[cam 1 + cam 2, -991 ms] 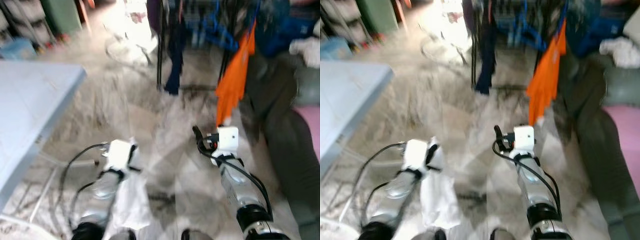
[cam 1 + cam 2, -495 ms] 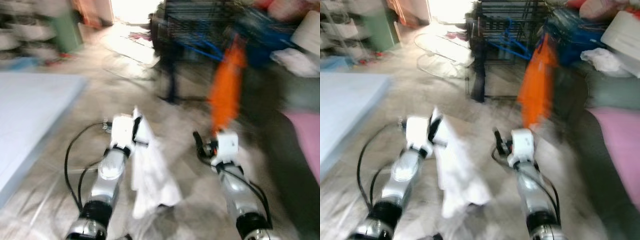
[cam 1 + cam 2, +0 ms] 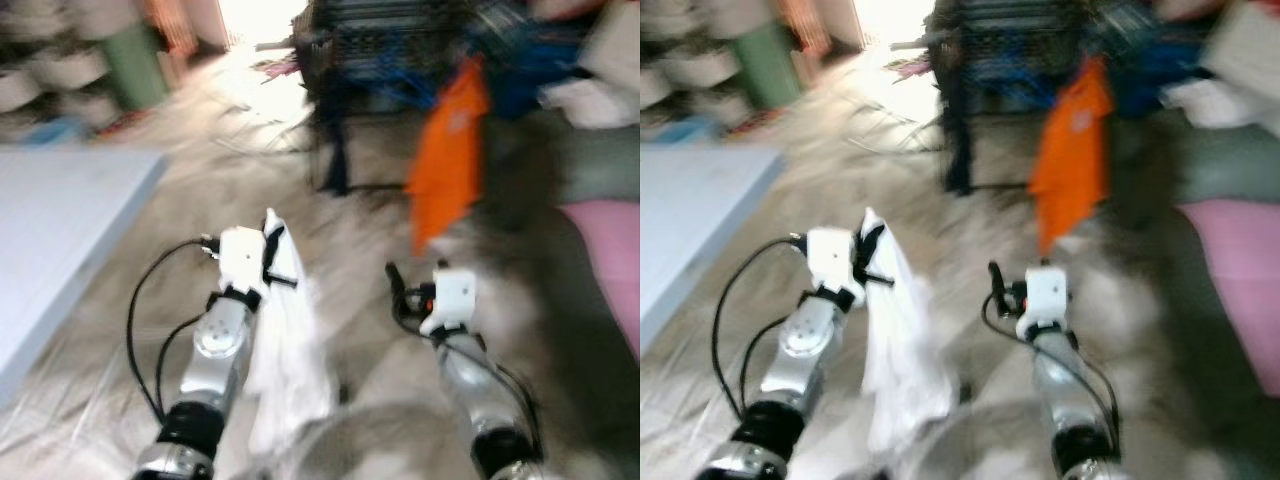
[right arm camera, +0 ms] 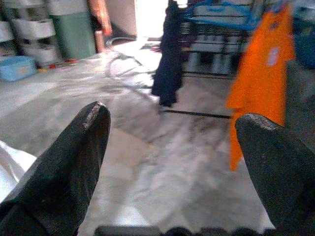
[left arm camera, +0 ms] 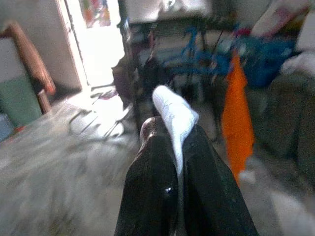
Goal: Hang hanger
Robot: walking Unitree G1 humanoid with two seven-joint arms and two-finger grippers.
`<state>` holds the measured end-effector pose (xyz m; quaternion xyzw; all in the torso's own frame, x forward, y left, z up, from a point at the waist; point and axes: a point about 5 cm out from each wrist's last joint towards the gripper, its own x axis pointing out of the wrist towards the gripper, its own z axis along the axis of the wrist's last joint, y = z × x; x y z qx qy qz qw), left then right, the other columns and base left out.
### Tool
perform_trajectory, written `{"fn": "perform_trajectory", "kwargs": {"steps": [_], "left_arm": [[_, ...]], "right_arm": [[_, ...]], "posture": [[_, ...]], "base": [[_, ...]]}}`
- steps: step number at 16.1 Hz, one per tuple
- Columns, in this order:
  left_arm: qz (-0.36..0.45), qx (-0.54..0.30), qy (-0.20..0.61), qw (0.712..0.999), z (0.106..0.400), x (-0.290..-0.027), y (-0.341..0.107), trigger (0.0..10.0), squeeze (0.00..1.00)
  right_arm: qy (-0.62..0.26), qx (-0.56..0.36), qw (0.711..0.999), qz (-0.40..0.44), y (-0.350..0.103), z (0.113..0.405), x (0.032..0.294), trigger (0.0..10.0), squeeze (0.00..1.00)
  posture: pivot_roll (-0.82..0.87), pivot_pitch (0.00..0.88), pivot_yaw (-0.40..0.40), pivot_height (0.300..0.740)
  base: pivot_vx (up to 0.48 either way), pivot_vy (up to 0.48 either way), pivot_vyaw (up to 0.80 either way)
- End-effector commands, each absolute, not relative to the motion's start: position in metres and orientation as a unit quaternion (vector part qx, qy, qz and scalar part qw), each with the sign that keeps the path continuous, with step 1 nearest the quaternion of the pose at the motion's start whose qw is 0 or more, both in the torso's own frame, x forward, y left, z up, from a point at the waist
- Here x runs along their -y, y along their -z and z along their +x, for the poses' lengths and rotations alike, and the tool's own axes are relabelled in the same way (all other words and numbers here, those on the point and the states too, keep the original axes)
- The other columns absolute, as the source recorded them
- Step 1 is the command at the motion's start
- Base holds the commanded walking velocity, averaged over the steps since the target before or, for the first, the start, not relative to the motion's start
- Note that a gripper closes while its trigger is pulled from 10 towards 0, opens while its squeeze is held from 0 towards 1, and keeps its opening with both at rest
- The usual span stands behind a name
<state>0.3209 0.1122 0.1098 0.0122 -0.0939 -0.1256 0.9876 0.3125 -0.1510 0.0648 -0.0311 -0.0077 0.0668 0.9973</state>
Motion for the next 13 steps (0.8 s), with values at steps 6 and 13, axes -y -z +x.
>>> {"fn": "perform_trajectory", "kwargs": {"steps": [6,13], "left_arm": [[0.034,0.117,0.153,0.981,0.32,-0.115,-0.123,10.0,0.0],[0.099,0.157,0.307,0.933,0.314,-0.098,-0.141,10.0,0.0]], "right_arm": [[-0.078,0.005,0.996,-0.04,-0.066,0.311,0.153,10.0,0.0],[-0.083,-0.004,0.996,-0.04,-0.064,0.308,0.155,10.0,0.0]], "posture": [[-0.1,0.205,0.051,0.74],[-0.11,0.221,0.049,0.74]], "base": [[0.0,0.0,0.0],[0.0,0.0,0.0]]}}
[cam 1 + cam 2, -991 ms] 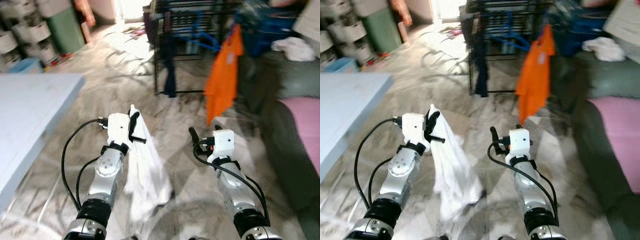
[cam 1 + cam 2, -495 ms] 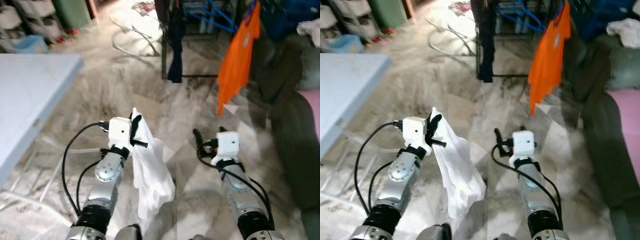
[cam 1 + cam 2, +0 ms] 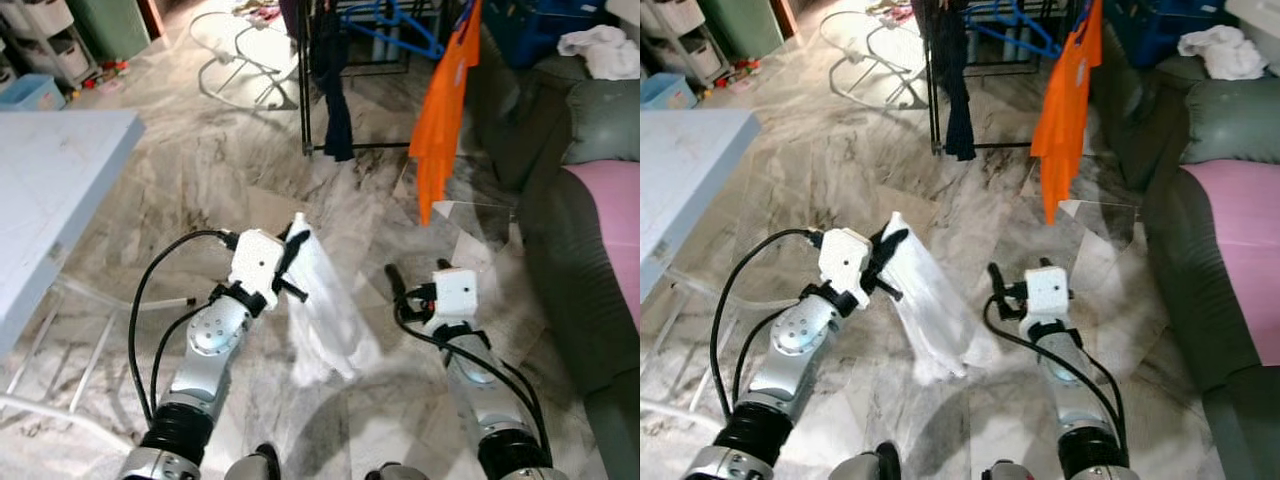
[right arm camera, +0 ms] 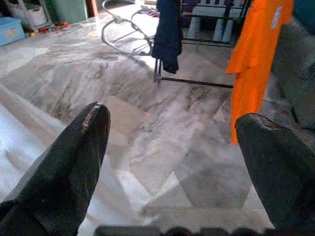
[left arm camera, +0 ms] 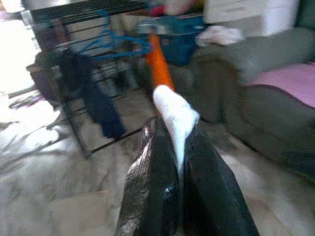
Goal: Hang hanger
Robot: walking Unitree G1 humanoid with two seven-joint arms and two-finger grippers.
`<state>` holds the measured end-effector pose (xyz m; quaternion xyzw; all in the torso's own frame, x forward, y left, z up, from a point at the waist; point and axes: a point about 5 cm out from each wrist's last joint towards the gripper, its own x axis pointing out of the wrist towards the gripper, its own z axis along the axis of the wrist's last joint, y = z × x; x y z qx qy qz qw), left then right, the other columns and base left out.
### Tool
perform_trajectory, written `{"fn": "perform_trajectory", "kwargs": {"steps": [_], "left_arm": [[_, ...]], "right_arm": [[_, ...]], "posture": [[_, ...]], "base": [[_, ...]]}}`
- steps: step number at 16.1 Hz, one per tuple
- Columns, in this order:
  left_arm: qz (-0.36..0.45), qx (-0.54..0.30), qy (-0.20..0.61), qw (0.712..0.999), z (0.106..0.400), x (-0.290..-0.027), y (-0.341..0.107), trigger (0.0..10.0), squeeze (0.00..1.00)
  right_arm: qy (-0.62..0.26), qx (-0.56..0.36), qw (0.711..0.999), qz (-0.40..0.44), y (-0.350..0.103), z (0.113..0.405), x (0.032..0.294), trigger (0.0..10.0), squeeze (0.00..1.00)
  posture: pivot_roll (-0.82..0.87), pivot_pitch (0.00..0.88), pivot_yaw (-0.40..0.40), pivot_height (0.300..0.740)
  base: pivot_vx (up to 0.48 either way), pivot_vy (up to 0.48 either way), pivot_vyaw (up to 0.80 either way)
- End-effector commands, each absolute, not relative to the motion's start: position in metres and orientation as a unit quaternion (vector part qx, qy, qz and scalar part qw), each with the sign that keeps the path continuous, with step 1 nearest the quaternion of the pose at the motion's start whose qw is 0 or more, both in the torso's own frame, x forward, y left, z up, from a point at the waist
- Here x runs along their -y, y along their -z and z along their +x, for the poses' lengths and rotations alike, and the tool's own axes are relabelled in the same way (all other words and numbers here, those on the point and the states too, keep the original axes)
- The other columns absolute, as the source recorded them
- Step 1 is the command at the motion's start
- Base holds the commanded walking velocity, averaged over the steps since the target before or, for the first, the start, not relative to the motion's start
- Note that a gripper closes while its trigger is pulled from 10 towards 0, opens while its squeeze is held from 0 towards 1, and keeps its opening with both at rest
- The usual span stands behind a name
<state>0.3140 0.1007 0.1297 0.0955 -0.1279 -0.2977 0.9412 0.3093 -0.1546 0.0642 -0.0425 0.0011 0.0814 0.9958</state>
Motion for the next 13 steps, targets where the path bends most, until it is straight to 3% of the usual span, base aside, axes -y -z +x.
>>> {"fn": "perform_trajectory", "kwargs": {"steps": [1,2,3,5,7,10,12,13], "left_arm": [[0.118,0.163,0.332,0.922,0.311,-0.098,-0.144,10.0,0.0],[0.126,0.161,0.352,0.914,0.31,-0.098,-0.145,10.0,0.0],[0.173,0.174,0.402,0.882,0.306,-0.103,-0.152,10.0,0.0],[0.225,0.19,0.423,0.857,0.307,-0.111,-0.157,10.0,0.0],[0.312,0.206,0.444,0.814,0.312,-0.121,-0.16,10.0,0.0],[0.316,0.213,0.436,0.815,0.319,-0.121,-0.168,10.0,0.0],[0.306,0.197,0.412,0.835,0.324,-0.122,-0.165,10.0,0.0],[0.271,0.16,0.35,0.882,0.331,-0.126,-0.155,10.0,0.0]], "right_arm": [[-0.082,-0.004,0.996,-0.04,-0.064,0.308,0.155,10.0,0.0],[-0.083,-0.005,0.996,-0.039,-0.064,0.308,0.155,10.0,0.0],[-0.084,-0.006,0.996,-0.038,-0.064,0.307,0.155,10.0,0.0],[-0.086,-0.008,0.995,-0.04,-0.063,0.307,0.155,10.0,0.0],[-0.084,-0.008,0.996,-0.038,-0.062,0.307,0.155,10.0,0.0],[-0.082,-0.011,0.996,-0.035,-0.06,0.304,0.153,10.0,0.0],[-0.082,-0.011,0.996,-0.032,-0.059,0.303,0.152,10.0,0.0],[-0.08,-0.009,0.996,-0.027,-0.06,0.303,0.152,10.0,0.0]], "posture": [[-0.11,0.222,0.047,0.74],[-0.11,0.223,0.045,0.74],[-0.1,0.227,0.044,0.74],[-0.1,0.232,0.049,0.74],[-0.1,0.235,0.055,0.74],[-0.11,0.236,0.063,0.74],[-0.11,0.234,0.07,0.74],[-0.12,0.233,0.077,0.74]], "base": [[0.0,0.0,0.0],[0.0,0.0,0.0],[0.0,0.0,0.0],[0.0,0.0,0.0],[0.0,0.0,0.0],[0.0,0.0,0.0],[0.0,0.0,0.0],[0.0,0.0,0.0]]}}
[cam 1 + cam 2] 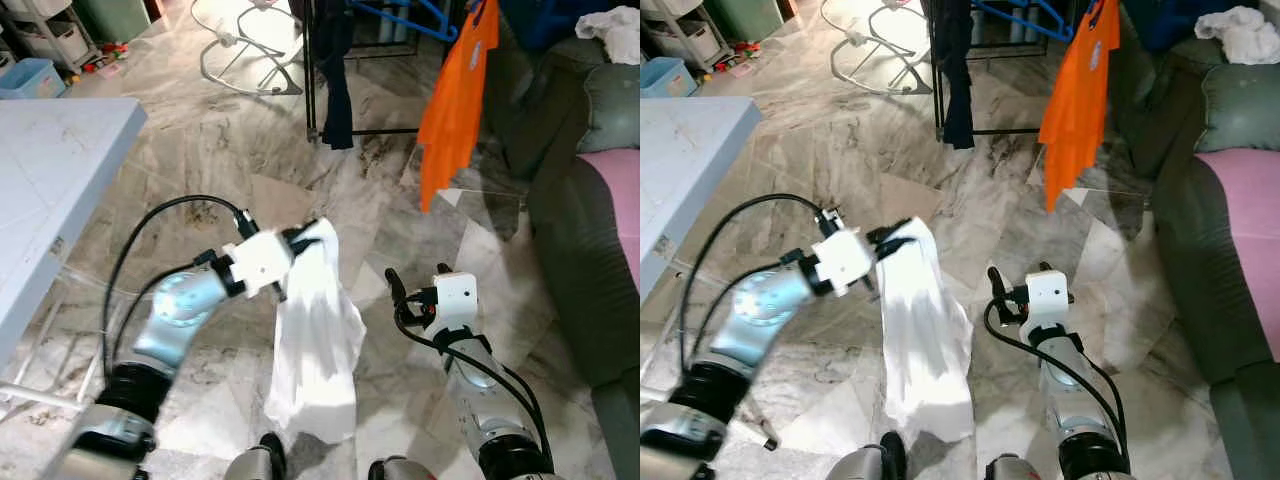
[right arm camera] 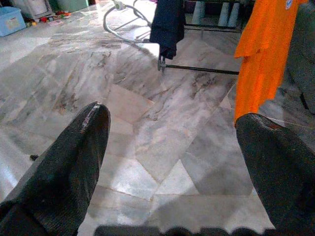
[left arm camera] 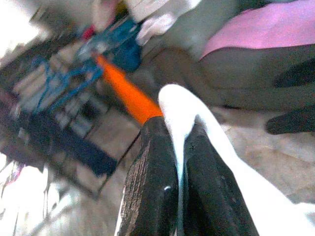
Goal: Hang hanger
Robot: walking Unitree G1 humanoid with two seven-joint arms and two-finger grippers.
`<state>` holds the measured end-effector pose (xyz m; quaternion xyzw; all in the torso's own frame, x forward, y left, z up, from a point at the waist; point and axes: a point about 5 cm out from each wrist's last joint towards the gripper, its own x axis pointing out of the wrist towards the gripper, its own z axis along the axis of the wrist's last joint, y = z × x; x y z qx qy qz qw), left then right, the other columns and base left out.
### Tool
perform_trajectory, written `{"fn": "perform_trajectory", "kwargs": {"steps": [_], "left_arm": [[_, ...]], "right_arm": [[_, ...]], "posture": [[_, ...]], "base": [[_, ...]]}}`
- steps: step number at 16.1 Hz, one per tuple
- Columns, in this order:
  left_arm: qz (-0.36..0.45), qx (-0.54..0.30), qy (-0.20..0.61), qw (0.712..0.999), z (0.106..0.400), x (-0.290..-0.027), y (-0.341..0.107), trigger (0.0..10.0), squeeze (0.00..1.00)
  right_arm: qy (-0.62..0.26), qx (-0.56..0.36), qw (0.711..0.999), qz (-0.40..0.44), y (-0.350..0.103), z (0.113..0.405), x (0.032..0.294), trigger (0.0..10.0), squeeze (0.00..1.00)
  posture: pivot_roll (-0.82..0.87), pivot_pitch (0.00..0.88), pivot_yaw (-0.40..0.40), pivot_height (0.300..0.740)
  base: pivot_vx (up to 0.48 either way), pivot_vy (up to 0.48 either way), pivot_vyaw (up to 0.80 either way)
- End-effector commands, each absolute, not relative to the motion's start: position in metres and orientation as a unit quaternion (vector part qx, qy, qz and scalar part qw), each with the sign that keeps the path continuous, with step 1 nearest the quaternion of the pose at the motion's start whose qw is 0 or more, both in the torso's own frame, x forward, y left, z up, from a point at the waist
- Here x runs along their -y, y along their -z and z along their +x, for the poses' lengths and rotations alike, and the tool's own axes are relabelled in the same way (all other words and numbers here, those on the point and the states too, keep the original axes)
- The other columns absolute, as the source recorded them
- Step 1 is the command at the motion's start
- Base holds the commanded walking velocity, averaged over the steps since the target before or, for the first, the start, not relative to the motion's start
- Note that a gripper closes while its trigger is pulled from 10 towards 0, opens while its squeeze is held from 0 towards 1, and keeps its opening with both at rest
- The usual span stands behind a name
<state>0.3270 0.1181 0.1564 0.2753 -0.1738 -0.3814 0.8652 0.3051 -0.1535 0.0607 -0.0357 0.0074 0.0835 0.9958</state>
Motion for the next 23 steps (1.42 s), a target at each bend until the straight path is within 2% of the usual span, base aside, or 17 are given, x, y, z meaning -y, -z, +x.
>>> {"fn": "perform_trajectory", "kwargs": {"steps": [1,3,7,14,23], "left_arm": [[0.236,0.137,0.318,0.908,0.33,-0.128,-0.145,10.0,0.0],[0.162,0.105,0.255,0.948,0.324,-0.132,-0.121,10.0,0.0],[0.066,0.061,0.144,0.986,0.308,-0.139,-0.088,10.0,0.0],[0.03,0.051,0.113,0.992,0.311,-0.126,-0.087,10.0,0.0],[0.022,0.053,0.124,0.991,0.312,-0.117,-0.089,10.0,0.0]], "right_arm": [[-0.077,-0.006,0.997,-0.024,-0.061,0.303,0.152,10.0,0.0],[-0.071,0.001,0.997,-0.022,-0.063,0.303,0.154,10.0,0.0],[-0.084,0.005,0.996,-0.03,-0.066,0.304,0.154,10.0,0.0],[-0.1,0.014,0.994,-0.041,-0.072,0.31,0.15,10.0,0.0],[-0.111,0.013,0.993,-0.05,-0.07,0.307,0.144,10.0,0.0]], "posture": [[-0.12,0.232,0.08,0.74],[-0.12,0.231,0.077,0.74],[-0.11,0.228,0.048,0.74],[-0.11,0.201,0.031,0.74],[-0.12,0.189,0.031,0.74]], "base": [[0.0,0.0,0.0],[0.0,0.0,0.0],[0.0,0.0,0.0],[0.0,0.0,0.3],[0.302,0.215,0.05]]}}
